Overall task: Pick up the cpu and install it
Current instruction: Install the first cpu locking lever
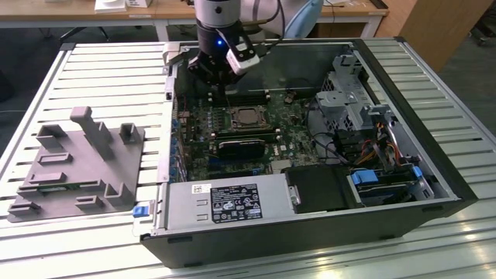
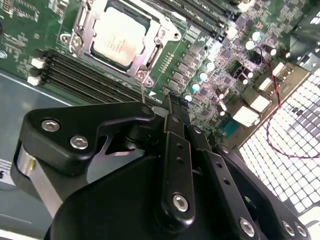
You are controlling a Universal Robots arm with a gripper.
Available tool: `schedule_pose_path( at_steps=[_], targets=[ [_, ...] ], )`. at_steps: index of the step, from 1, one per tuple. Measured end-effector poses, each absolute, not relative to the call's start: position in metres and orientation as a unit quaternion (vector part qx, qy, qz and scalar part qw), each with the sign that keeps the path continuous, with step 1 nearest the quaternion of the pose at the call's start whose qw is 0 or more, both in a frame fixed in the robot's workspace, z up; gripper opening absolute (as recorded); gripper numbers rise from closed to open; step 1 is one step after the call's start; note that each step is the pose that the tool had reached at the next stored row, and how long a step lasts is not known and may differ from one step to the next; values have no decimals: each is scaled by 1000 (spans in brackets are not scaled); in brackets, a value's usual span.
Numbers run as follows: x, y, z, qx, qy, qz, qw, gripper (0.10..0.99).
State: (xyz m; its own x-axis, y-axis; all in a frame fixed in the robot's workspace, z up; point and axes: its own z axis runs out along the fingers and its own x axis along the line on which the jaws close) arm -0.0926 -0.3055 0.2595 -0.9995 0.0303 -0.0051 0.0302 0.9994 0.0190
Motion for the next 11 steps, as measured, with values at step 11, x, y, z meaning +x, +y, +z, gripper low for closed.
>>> schedule_pose_path(
  at_steps=[11],
  targets=[
    [-97, -290, 255, 15, 1000, 10, 3, 106]
  ],
)
